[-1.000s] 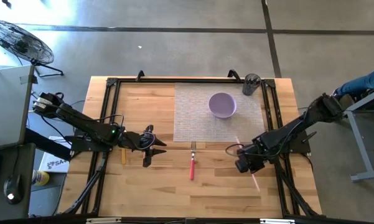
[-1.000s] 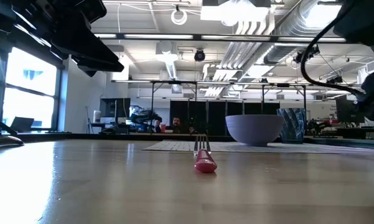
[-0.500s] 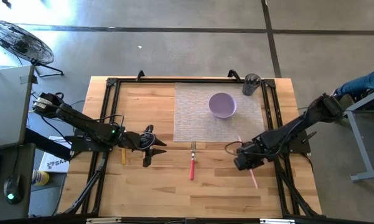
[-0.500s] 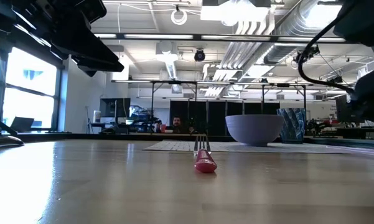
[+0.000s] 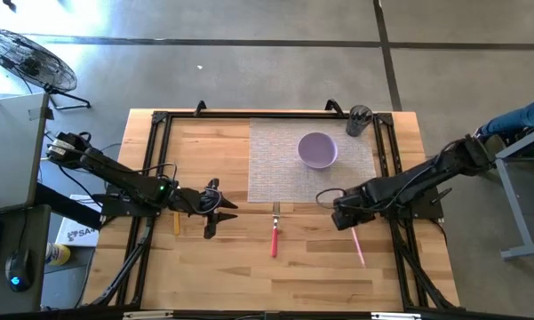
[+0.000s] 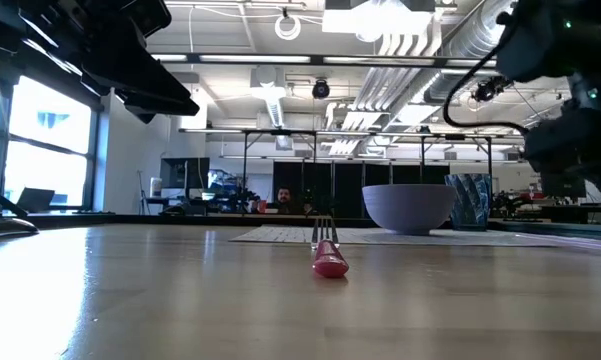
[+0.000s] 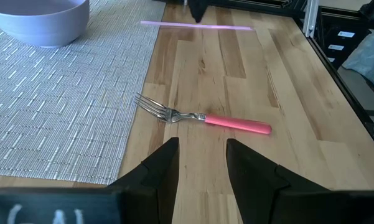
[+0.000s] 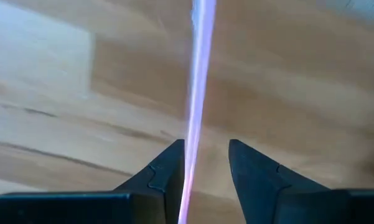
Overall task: Pick & Place Utensil
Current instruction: Put the pink straw into the blue cup
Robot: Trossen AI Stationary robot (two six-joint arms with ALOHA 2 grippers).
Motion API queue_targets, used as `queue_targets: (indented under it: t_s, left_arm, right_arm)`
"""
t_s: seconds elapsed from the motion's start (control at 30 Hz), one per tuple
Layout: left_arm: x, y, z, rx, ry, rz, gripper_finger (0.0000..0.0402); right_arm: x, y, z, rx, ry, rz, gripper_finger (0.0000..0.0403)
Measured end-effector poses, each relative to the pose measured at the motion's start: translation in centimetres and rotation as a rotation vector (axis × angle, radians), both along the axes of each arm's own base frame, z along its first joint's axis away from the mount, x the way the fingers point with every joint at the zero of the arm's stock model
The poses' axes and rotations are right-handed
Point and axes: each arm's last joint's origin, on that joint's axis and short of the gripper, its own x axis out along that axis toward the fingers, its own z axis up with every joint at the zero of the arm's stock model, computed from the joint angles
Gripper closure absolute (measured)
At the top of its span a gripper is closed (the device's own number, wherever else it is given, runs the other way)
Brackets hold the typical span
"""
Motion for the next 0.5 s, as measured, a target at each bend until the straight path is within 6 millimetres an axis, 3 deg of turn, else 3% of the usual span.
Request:
queue_targets:
  t_s: [0.17, 0.5]
  left_arm:
    - [0.0, 0.0, 0.0, 0.0, 0.0, 0.0, 0.0273]
    - [0.0, 0.0, 0.0, 0.0, 0.0, 0.0, 0.0273]
  right_arm:
    - [0.4, -1.3, 0.7, -0.164, -0.014, 0.008, 0.0284]
    - [0.2, -3.9, -1.3, -0.243, -0.081, -0.052, 0.0284]
